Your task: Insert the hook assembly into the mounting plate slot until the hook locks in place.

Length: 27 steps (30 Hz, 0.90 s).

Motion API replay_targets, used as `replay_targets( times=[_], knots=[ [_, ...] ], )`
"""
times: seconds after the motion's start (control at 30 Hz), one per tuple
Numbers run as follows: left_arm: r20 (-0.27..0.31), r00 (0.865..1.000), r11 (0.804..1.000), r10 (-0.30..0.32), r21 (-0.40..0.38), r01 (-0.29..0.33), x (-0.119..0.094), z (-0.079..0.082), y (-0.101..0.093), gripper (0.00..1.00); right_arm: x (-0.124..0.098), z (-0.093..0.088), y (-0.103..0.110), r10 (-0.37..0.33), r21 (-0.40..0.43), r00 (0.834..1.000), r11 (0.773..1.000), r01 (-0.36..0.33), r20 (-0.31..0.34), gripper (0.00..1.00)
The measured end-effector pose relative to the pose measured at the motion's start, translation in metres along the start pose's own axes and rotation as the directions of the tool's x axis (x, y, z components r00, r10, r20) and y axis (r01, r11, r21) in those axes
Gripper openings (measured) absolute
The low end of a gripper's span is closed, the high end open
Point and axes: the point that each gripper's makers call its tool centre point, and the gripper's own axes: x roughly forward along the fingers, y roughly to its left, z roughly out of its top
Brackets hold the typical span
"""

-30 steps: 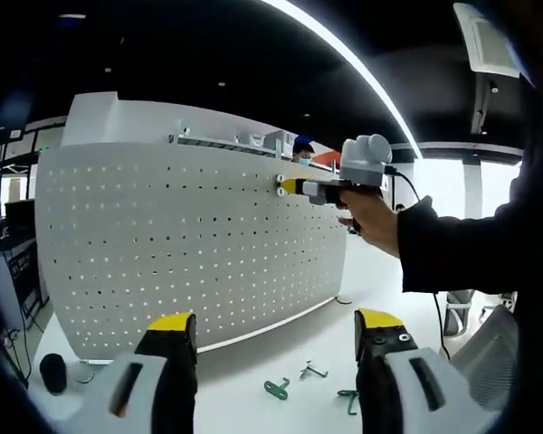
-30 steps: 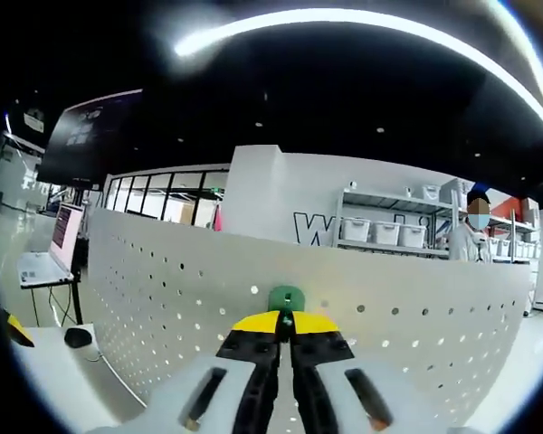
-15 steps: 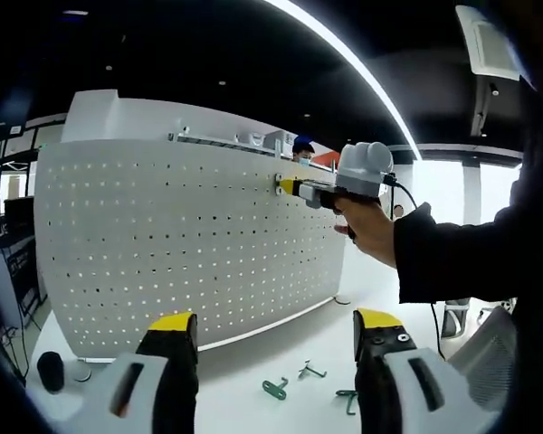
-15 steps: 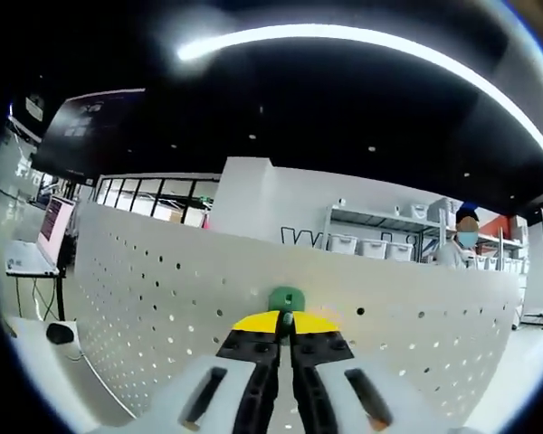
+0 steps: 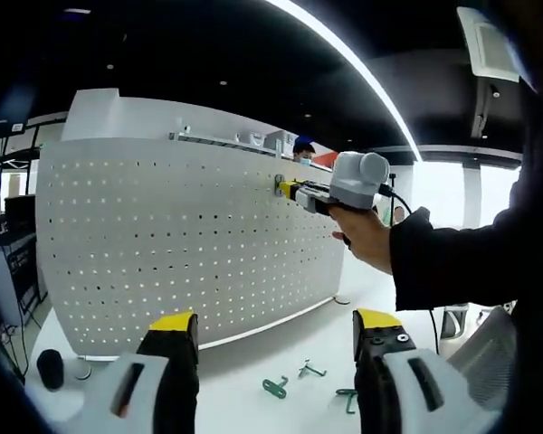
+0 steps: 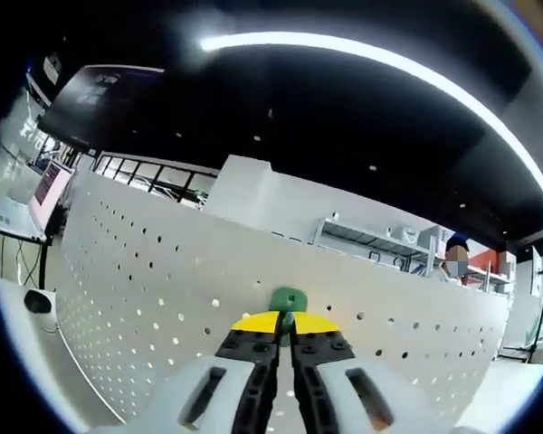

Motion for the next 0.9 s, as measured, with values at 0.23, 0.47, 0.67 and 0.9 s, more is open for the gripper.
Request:
replay_targets(
  times=[0.23,0.47,0.67,0.9],
  knots=[
    [0.001,1.000,1.000,-0.001,-0.001,0.001,0.000,0.000,0.000,0.71,0.000,0.000,-0.001,0.015,0.035,1.000,0.999,-0.014,-0.018,0.02],
    [0.003,1.000,1.000,0.000,0.001,0.000,0.000,0.001,0.000,0.71,-0.001,-0.002,0.002,0.028,0.012,0.999,1.000,-0.027,-0.025,0.03],
    [0.005,1.000,1.000,0.002,0.007,-0.002,-0.001,0.001,0.000,0.71,-0.003,-0.006,0.003,0.038,0.007,0.999,0.999,-0.038,-0.036,0.04],
    [0.010,1.000,1.000,0.008,0.018,-0.008,-0.003,0.003,0.002,0.71,-0.010,-0.015,-0.002,0.033,0.031,0.997,0.999,-0.031,-0.066,0.07]
  ],
)
